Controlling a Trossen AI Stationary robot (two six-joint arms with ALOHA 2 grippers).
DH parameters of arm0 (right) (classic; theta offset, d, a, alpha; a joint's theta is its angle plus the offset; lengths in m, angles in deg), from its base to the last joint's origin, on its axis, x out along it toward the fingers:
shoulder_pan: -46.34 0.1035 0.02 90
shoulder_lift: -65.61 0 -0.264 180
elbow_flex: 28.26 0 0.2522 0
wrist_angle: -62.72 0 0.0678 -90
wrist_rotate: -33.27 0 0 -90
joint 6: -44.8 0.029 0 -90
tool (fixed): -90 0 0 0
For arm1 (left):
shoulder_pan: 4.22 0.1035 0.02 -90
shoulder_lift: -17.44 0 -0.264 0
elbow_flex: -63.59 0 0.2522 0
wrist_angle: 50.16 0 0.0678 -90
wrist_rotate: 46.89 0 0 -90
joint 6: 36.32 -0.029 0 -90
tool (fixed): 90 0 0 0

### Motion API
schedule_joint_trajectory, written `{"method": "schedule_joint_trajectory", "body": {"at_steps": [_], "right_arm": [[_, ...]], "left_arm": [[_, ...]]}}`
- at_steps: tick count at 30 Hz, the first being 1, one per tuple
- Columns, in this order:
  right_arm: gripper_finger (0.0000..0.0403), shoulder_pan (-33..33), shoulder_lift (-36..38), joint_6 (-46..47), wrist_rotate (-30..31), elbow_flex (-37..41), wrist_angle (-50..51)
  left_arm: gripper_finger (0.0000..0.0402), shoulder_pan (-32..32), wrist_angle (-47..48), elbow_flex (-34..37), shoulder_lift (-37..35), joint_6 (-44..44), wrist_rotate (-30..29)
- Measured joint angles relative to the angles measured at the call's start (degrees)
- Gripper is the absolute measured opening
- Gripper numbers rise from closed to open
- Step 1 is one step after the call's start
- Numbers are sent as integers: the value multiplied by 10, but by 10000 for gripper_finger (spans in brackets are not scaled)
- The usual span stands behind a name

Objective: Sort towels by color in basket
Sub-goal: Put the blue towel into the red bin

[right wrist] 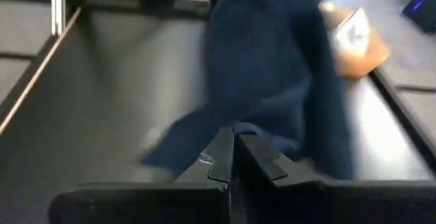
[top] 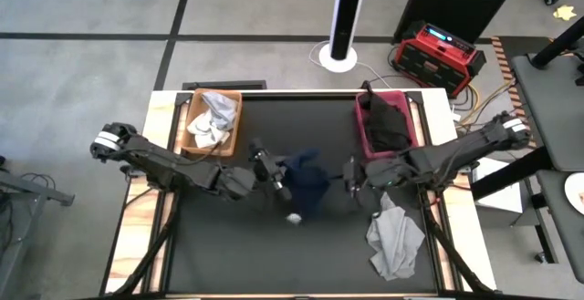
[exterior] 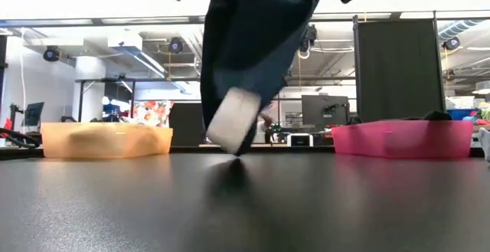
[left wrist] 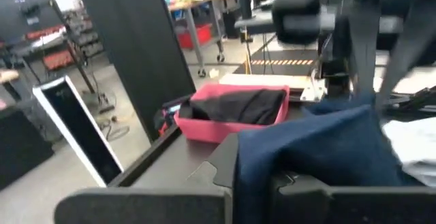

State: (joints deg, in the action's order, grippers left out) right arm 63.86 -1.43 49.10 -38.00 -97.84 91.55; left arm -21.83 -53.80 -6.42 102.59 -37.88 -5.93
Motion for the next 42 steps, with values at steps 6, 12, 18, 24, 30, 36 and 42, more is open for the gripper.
{"method": "schedule_joint_trajectory", "body": {"at_steps": [6, 12, 18, 24, 30, 36, 42], "right_arm": [[50, 4, -42, 36, -8, 1, -6], [139, 4, -29, 53, 26, 0, 20], [216, 4, 9, 78, 69, 0, 74], [255, 9, 45, 56, 68, 0, 37], [276, 25, 59, 19, 56, -1, -44], [308, 25, 28, -10, -12, -1, -136], [343, 16, -25, -29, -10, -1, -167]], "left_arm": [[0, -2, -38, 0, -19, -54, 1], [0, -15, -9, 0, -69, -57, 36], [0, -33, 46, 0, -115, -50, 96], [0, -34, 61, 0, -122, -21, 110], [0, -33, 71, 0, -105, 1, 91], [0, -32, 55, 0, -79, 7, 80], [0, -32, 5, 0, -57, -30, 114]]}}
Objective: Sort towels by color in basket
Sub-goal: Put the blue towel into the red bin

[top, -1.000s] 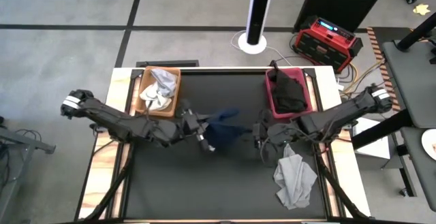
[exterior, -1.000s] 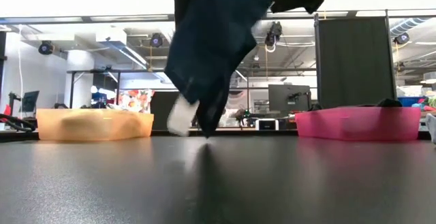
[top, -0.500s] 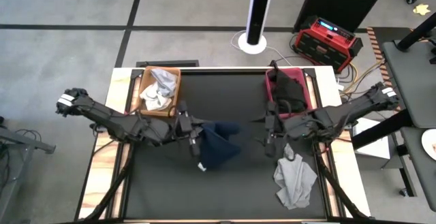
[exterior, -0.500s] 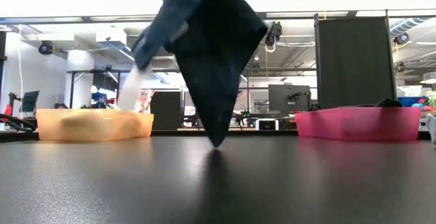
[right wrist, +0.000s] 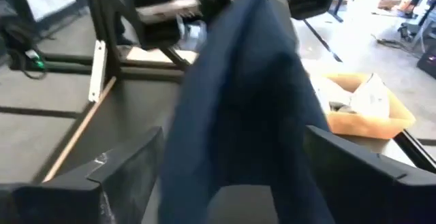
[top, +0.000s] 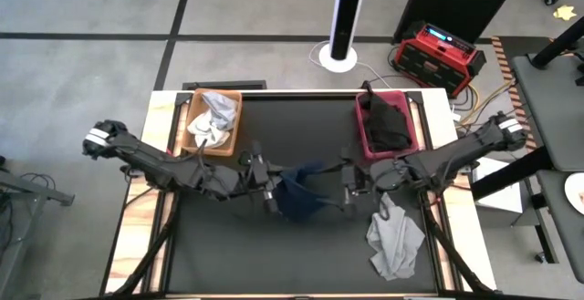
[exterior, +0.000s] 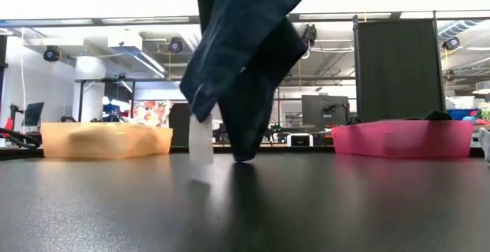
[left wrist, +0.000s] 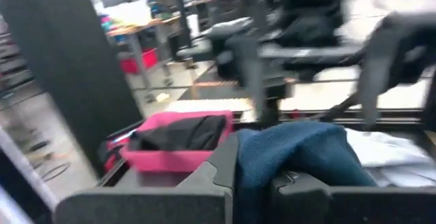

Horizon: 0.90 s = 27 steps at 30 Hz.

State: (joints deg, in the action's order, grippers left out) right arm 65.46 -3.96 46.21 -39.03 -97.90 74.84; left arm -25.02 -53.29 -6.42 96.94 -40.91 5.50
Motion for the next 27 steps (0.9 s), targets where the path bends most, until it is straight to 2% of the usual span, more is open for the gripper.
{"method": "schedule_joint_trajectory", "body": {"at_steps": [4, 8, 12, 15, 18, 20, 25, 27], "right_arm": [[356, -17, -20, 0, 1, 0, -5], [357, -34, -34, -9, -21, 0, -1], [337, -45, -50, -15, -77, 0, -11], [306, -48, -66, -20, -83, 0, -16], [255, -49, -80, -20, -86, 0, -32], [206, -49, -87, -20, -87, 0, -51], [40, -49, -80, -29, -87, 0, -41], [20, -49, -74, -30, -87, 0, -39]], "left_arm": [[0, 0, -31, 0, 8, -11, 55], [0, 0, -40, -5, 14, -12, 57], [0, 0, -43, -14, 24, -14, 62], [0, 0, -42, -25, 37, -16, 70], [0, 0, -41, -42, 54, -25, 70], [0, 0, -39, -53, 63, -30, 69], [3, 0, 16, -95, 75, -11, 27], [17, 0, 65, -115, 75, 6, 23]]}}
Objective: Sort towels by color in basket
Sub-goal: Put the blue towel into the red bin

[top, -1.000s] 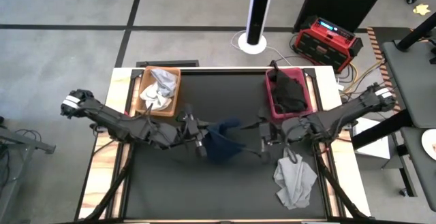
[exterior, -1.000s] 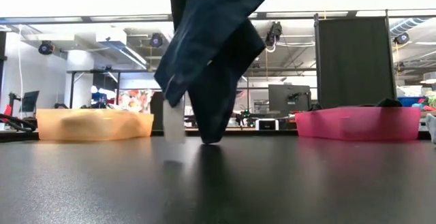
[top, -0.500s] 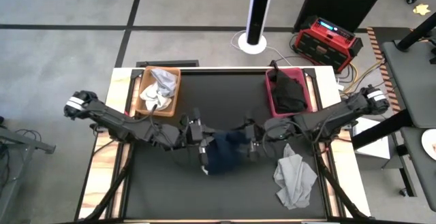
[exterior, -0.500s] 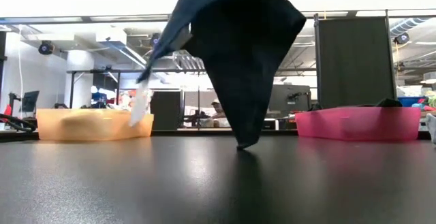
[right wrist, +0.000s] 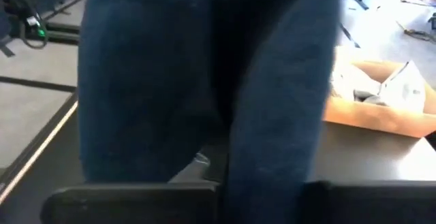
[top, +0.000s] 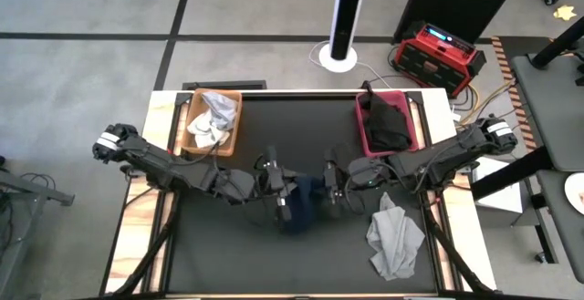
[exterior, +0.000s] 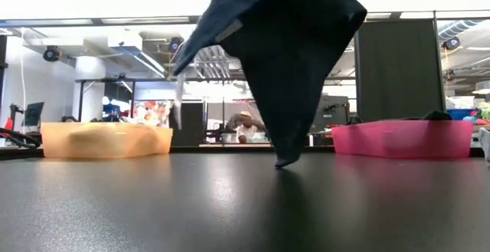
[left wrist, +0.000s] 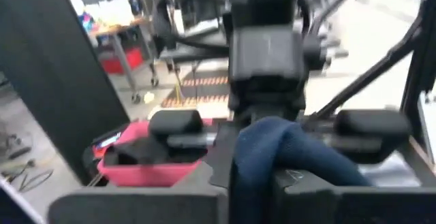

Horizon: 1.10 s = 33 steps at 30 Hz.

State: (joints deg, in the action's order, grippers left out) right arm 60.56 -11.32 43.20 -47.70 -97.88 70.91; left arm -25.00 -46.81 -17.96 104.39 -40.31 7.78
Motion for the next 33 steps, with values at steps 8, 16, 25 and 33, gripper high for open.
{"method": "schedule_joint_trajectory", "body": {"at_steps": [8, 16, 25, 33], "right_arm": [[8, 0, 22, 2, 0, 0, 27], [8, 2, 25, 2, 20, 2, 32], [8, 2, 33, -10, 31, 8, 31], [8, 2, 61, -54, 32, 15, -14]], "left_arm": [[138, 0, 180, -74, -1, 14, -34], [235, 0, 237, -75, -15, -9, -77], [269, 0, 355, -75, -33, 25, -107], [270, -1, 475, -73, -56, 100, -96]]}}
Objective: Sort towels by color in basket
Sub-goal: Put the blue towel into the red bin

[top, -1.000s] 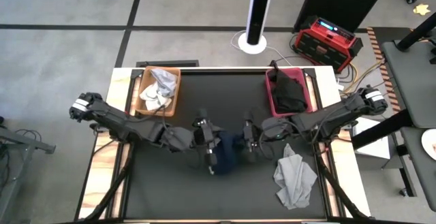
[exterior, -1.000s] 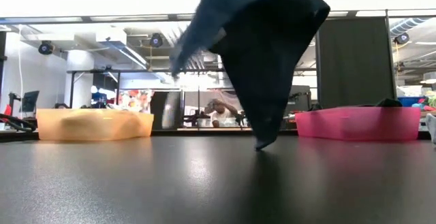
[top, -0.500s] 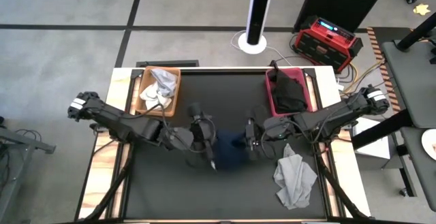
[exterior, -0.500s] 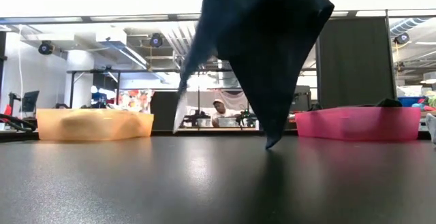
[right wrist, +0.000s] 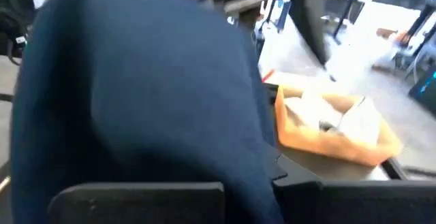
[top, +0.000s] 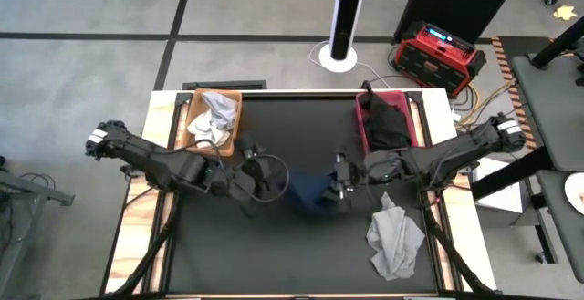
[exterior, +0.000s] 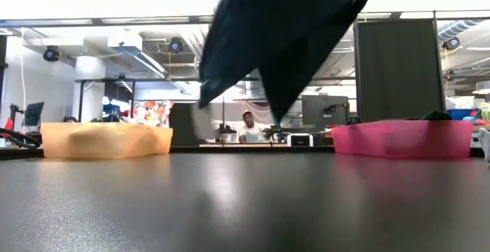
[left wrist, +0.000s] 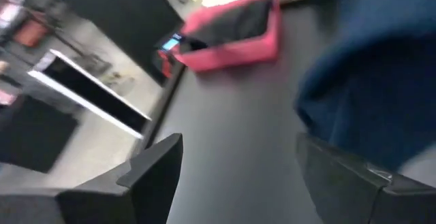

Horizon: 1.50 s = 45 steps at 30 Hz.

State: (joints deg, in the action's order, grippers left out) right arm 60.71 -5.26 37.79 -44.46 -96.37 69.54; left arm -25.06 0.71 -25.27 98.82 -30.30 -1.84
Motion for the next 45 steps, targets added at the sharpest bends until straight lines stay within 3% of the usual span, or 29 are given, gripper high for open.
{"method": "schedule_joint_trajectory", "body": {"at_steps": [4, 9, 16, 23, 29, 36, 41, 45], "right_arm": [[8, 0, 11, -42, -1, 11, -21], [8, 0, 11, -66, -2, 38, -100], [8, 0, 11, -65, -3, 54, -162], [8, 0, 11, -57, -7, 49, -179], [8, 0, 10, -68, -7, 49, -222], [8, 0, 10, -87, 23, 34, -235], [8, -1, 10, -95, 46, 25, -234], [8, 0, 10, -94, 47, 24, -234]], "left_arm": [[270, 0, -29, 27, -2, 5, 65], [270, -1, -192, 102, -2, -43, 133], [270, 0, -403, 184, -2, -88, 135], [270, 8, -546, 234, -2, -101, 143], [270, 24, -616, 255, 0, -114, 247], [270, 26, -643, 257, 5, -113, 278], [270, 30, -657, 249, 23, -103, 278], [270, 37, -684, 238, 44, -100, 220]]}}
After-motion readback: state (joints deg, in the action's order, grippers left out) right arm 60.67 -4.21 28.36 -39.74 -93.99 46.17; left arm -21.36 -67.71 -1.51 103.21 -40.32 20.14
